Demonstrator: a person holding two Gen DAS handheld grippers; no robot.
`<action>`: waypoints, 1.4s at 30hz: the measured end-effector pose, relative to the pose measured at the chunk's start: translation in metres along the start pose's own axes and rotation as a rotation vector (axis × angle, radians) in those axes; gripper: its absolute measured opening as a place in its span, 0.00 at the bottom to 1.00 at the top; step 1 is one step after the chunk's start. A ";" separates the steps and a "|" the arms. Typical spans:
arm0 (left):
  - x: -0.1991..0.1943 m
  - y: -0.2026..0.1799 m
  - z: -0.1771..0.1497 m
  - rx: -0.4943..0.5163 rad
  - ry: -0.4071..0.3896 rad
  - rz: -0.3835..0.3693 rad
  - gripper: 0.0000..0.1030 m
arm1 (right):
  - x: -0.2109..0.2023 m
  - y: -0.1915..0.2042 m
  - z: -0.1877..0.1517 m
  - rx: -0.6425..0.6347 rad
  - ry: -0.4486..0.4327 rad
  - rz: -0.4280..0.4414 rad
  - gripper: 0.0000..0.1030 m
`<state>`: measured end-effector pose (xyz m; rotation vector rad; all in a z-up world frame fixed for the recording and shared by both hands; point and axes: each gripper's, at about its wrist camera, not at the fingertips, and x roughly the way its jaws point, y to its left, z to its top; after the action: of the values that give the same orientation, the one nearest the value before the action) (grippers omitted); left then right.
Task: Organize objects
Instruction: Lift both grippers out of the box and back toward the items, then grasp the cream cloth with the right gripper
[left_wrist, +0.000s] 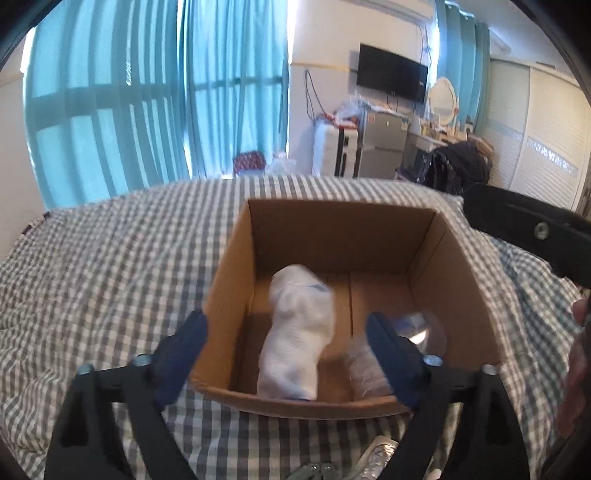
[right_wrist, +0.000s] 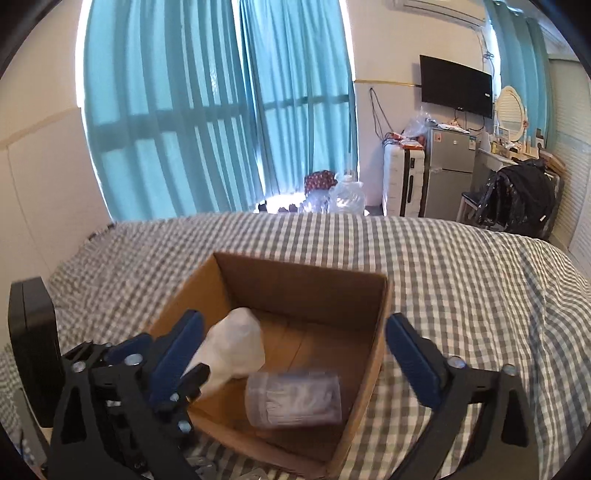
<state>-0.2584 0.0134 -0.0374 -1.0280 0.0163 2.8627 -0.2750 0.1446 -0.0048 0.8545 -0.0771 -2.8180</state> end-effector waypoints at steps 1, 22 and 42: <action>-0.009 -0.001 0.002 0.002 -0.008 0.009 0.94 | -0.008 0.001 0.002 -0.003 -0.009 -0.001 1.00; -0.213 -0.002 -0.068 0.015 -0.087 0.105 1.00 | -0.248 0.047 -0.055 -0.121 -0.118 -0.083 1.00; -0.168 -0.008 -0.228 0.047 0.144 0.153 1.00 | -0.186 0.074 -0.235 -0.162 0.178 -0.032 1.00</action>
<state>0.0161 -0.0038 -0.1063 -1.2741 0.1796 2.8977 0.0195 0.1111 -0.0908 1.0700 0.1889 -2.7170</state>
